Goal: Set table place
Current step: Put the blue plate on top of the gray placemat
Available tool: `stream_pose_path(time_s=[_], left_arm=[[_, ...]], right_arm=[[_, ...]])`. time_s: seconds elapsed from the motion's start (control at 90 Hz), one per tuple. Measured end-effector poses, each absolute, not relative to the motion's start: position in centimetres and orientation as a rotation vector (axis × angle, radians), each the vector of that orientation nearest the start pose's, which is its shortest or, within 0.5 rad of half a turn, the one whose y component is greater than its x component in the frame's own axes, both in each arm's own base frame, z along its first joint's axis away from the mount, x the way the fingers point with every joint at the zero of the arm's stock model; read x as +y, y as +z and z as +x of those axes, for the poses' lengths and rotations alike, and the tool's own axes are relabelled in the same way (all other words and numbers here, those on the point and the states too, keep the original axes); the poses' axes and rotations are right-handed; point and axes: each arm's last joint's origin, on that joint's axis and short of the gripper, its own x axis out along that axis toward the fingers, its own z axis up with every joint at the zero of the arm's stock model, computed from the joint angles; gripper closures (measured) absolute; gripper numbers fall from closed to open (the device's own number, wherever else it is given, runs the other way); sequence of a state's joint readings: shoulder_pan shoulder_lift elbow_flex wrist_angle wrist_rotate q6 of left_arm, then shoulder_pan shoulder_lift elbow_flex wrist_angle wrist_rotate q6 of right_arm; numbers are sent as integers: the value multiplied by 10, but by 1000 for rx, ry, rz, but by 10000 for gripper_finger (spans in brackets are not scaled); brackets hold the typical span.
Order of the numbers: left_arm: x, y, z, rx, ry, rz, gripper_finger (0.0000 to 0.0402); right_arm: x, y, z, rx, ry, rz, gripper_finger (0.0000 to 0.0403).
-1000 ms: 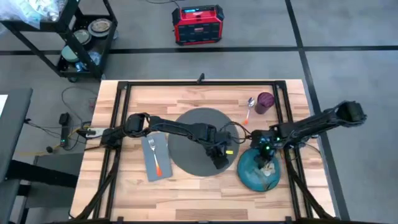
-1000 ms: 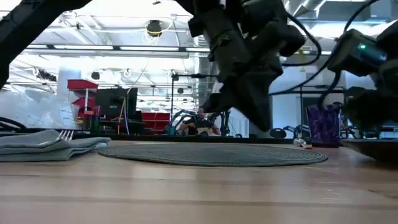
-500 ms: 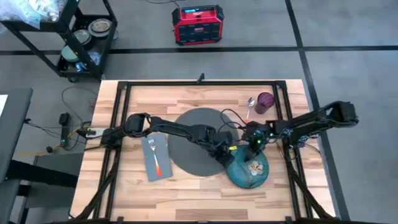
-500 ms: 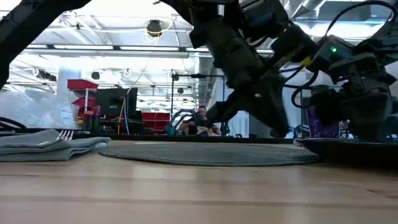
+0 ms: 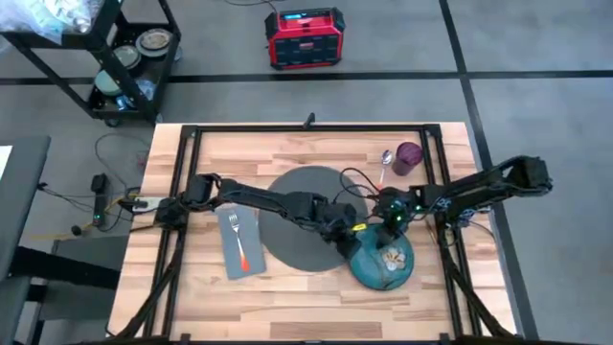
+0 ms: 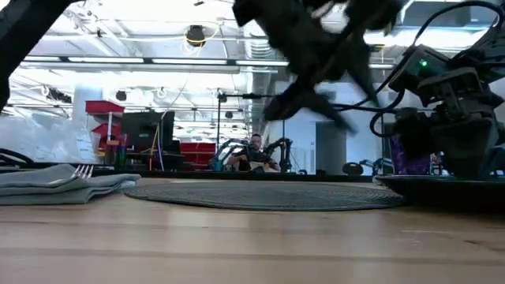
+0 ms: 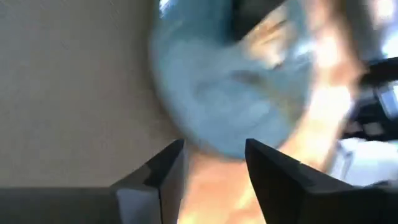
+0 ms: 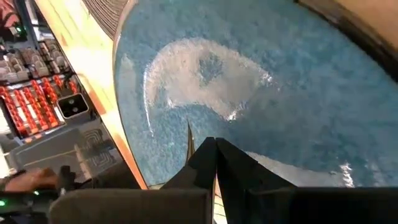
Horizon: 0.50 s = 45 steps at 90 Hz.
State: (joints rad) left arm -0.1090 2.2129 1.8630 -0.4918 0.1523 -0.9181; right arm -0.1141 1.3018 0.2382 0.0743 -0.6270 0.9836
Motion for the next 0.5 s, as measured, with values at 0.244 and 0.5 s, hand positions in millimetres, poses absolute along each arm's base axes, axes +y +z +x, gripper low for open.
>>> stream_pose_path(time_s=[0.244, 0.5], left_arm=[[-75, 236, 503, 745, -199, -893, 274], [-54, 267, 490, 792, -353, -948, 296]], right_arm=[[-6, 97, 173, 1091, -13, 1232, 403], [-5, 98, 173, 1097, 16, 1221, 403]])
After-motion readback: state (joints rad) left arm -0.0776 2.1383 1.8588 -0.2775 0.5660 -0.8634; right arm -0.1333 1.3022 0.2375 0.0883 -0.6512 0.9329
